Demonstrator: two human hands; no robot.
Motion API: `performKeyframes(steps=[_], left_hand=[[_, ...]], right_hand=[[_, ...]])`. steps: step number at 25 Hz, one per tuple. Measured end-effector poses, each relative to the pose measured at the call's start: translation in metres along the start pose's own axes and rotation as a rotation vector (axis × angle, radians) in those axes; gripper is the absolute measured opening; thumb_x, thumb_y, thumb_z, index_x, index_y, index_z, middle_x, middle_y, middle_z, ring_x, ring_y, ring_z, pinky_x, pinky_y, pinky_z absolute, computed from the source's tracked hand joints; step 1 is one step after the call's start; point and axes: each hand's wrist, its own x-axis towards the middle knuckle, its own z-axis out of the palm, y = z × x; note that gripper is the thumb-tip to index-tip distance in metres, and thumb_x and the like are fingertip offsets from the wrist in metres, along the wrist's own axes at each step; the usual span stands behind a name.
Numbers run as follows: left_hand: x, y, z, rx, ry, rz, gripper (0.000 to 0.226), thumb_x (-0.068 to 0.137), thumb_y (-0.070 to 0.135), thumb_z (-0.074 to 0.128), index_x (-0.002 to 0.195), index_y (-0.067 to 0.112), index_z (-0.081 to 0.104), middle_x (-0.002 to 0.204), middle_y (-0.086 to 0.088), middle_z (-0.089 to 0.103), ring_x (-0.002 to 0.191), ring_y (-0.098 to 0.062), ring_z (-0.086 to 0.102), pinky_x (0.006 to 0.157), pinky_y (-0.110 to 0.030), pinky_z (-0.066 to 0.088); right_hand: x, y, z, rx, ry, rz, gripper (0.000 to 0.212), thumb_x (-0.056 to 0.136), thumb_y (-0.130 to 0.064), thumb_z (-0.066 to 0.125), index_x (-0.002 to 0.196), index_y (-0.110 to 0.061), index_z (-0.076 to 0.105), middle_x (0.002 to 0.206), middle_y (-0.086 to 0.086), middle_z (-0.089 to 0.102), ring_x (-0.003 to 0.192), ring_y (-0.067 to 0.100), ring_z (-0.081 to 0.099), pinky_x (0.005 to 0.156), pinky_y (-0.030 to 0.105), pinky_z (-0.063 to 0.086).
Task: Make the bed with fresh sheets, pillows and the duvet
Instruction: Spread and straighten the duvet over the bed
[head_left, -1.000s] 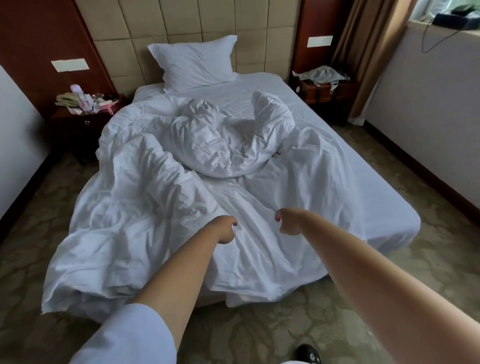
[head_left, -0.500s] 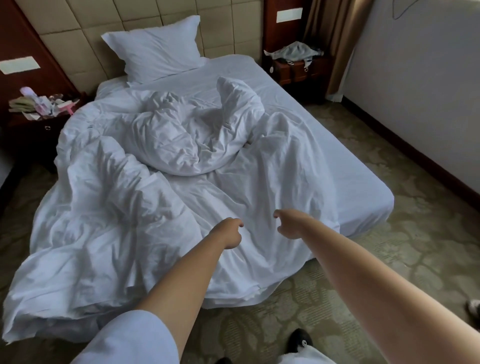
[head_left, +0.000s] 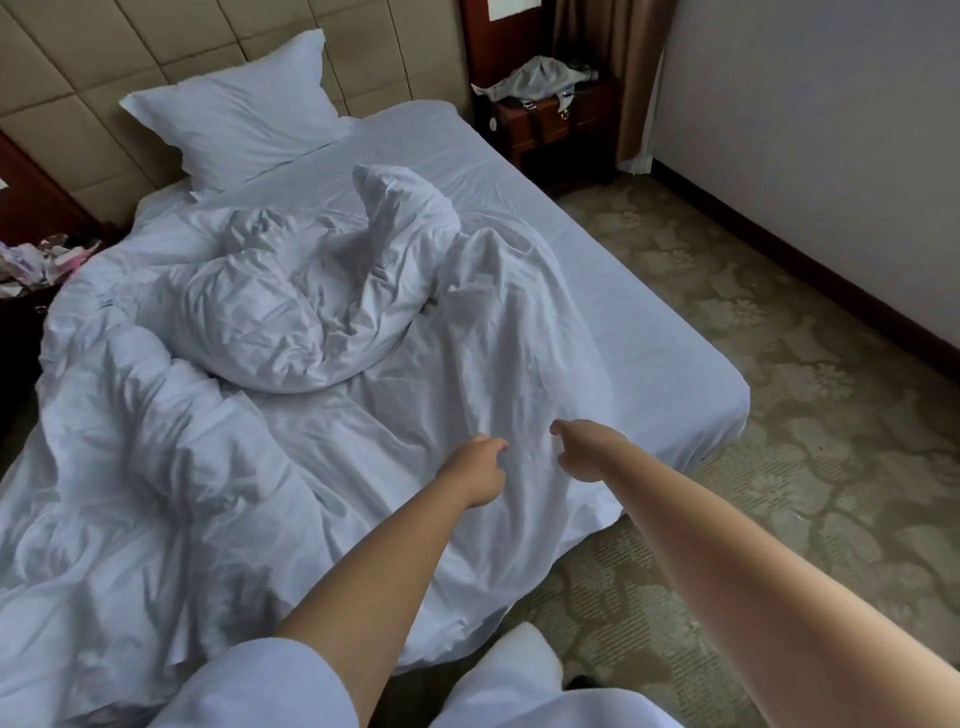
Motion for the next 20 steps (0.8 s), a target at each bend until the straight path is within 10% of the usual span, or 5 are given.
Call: performKeyframes(steps=[12, 20], left_hand=[[0.192, 0.052, -0.021, -0.321, 0.014, -0.073, 0.048, 0.095, 0.016, 0.049, 0.142, 0.013, 0.041, 0.145, -0.011, 0.037, 0.127, -0.025, 0.044, 0.101, -0.025, 0.035], [0.277, 0.097, -0.026, -0.289, -0.092, -0.276, 0.093, 0.083, 0.049, 0.063, 0.152, 0.034, 0.001, 0.159, -0.006, -0.007, 0.143, -0.037, 0.015, 0.112, -0.046, 0.028]], right_hand=[[0.141, 0.088, -0.053, 0.083, -0.01, 0.128, 0.052, 0.095, -0.014, 0.041, 0.146, -0.016, 0.029, 0.142, 0.009, 0.036, 0.126, 0.028, 0.042, 0.095, 0.038, 0.041], [0.196, 0.125, -0.052, 0.344, -0.097, 0.228, 0.055, 0.094, -0.006, 0.036, 0.147, -0.018, 0.027, 0.142, 0.01, 0.04, 0.125, 0.026, 0.046, 0.097, 0.035, 0.042]])
